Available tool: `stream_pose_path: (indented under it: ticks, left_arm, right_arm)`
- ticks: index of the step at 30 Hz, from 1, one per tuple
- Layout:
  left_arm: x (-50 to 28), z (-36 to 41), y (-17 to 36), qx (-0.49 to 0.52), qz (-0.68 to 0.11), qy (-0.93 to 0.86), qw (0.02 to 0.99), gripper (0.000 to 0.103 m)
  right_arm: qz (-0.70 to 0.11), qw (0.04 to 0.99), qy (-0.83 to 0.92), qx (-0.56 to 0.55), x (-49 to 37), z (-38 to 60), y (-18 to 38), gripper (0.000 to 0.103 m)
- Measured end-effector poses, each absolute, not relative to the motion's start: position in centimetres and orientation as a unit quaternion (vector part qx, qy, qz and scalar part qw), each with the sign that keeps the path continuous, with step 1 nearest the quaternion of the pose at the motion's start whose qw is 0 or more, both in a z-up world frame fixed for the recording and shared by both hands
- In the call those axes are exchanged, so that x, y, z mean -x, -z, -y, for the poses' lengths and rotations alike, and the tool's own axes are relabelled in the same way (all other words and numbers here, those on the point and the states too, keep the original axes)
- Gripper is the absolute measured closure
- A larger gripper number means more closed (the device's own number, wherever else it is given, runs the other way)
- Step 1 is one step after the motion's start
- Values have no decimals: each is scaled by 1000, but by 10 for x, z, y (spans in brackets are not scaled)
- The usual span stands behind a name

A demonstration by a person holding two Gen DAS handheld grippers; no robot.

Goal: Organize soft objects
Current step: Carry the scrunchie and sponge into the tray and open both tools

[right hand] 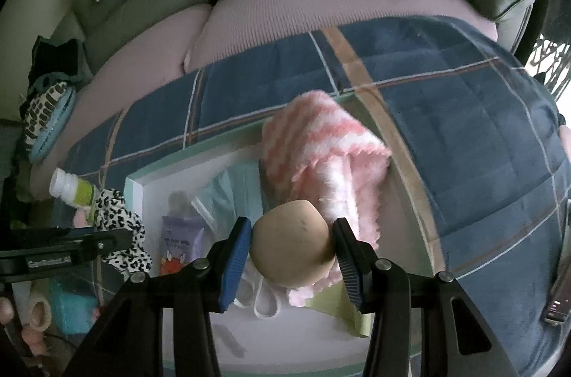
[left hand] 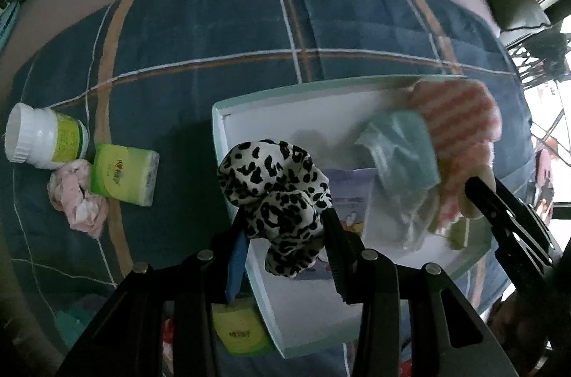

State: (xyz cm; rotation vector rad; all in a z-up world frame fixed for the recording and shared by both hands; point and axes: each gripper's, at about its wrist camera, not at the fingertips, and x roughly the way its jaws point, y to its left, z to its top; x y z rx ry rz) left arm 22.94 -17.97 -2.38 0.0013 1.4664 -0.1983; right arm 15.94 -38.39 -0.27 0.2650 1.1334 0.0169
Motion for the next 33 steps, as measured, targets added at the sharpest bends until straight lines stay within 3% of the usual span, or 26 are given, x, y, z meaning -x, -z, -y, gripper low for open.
stream_pose_path:
  ticks: [17,21,29,31,33]
  left_arm:
    - [-238,178,55,24,-683,81,725,60]
    - [-233,175,42,34,-665,86,741,47]
    - [-213,174,10,33,-609,87,788,42]
    - [-205,168,5,40,-594,74,800,25]
    - [-196,165,1,43,-581,63,810,24]
  right_arm:
    - [-556,822,3,-126,-167,385,18,52]
    - [-551,824,6,-131,-167,385,15,51]
    - [-540,833,9,-123,-164,385,8,42]
    - [-538,834,9,-121,-164,385,7,42]
    - [-537,835,11,-119,-164,386,5,42]
